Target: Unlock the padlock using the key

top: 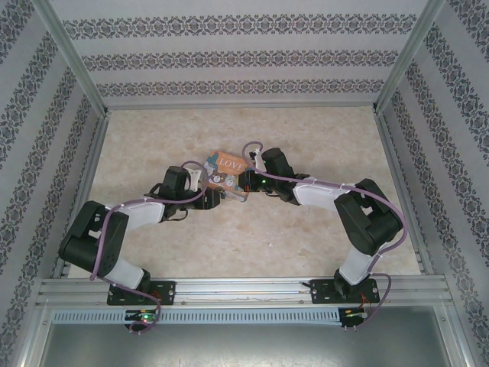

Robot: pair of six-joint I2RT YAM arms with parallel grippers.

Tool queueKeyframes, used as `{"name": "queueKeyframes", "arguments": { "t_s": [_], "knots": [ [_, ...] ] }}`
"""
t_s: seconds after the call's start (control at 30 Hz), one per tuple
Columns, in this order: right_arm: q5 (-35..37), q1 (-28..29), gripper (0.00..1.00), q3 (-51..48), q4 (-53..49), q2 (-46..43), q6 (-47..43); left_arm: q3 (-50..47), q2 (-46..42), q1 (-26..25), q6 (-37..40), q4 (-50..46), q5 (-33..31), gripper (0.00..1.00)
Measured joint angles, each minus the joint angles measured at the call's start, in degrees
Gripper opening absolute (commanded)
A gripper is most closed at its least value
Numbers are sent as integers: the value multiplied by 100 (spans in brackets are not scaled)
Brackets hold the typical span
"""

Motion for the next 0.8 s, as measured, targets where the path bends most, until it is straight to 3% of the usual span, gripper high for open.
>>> {"name": "queueKeyframes", "arguments": {
  "t_s": [0.37,0.8],
  "knots": [
    [24,9,0,0,-15,0,-2,2,505,-37,118,634,177,52],
    [70,37,0,0,-15,-4,-7,125,951,-85,118,1058,369,49]
  ]
}}
